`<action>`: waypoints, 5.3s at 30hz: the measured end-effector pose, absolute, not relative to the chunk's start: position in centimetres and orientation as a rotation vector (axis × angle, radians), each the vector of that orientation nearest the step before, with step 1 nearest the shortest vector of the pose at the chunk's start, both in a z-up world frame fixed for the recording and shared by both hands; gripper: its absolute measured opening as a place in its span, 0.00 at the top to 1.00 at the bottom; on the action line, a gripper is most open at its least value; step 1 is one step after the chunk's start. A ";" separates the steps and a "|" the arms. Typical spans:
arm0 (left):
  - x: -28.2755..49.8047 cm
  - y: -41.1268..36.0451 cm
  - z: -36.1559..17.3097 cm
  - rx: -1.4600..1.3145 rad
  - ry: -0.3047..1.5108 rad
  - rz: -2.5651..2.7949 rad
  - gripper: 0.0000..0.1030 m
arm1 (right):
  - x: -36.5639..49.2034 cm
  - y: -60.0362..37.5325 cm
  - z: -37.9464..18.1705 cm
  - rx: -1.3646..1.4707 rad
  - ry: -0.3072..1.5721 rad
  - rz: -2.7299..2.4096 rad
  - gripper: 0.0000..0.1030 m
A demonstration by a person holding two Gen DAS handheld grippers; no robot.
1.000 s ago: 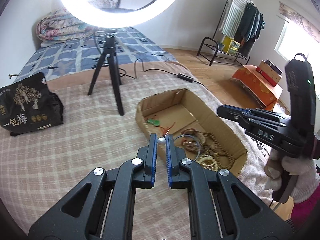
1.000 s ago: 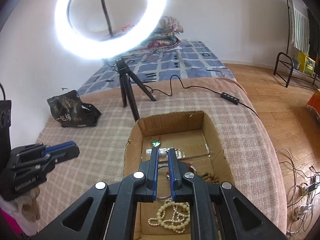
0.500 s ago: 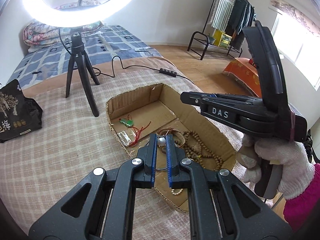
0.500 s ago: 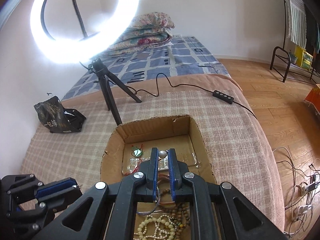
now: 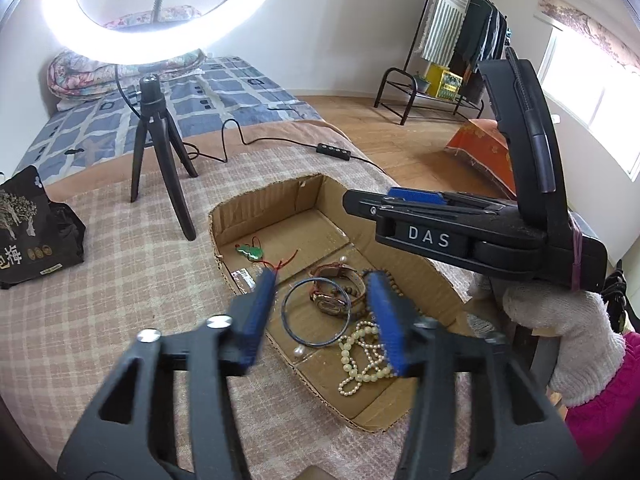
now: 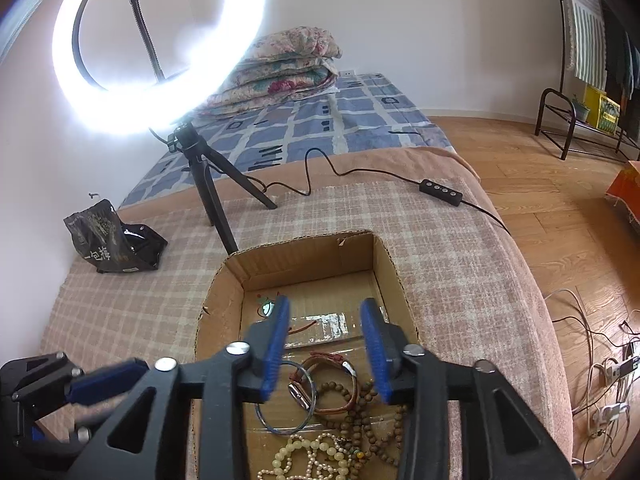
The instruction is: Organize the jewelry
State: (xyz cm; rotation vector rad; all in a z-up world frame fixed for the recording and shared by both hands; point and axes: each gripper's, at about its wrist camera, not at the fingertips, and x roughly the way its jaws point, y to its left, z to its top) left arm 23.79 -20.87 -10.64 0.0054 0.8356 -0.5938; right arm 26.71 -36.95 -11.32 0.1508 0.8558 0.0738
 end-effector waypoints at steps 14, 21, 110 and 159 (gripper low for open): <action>23.9 -21.0 -10.8 0.033 0.852 -0.549 0.22 | 26.6 -37.0 -10.4 0.114 0.816 -0.001 0.00; 23.6 -20.5 -10.4 0.042 0.852 -0.536 0.22 | 26.2 -36.8 -9.6 0.115 0.805 -0.025 0.00; 10.2 -13.6 -1.3 0.099 0.584 -0.333 0.00 | 7.7 -33.3 -1.5 0.102 0.563 -0.058 0.00; 9.8 -13.2 -1.4 0.098 0.594 -0.327 0.00 | 7.8 -33.4 -2.2 0.172 0.583 -0.054 0.00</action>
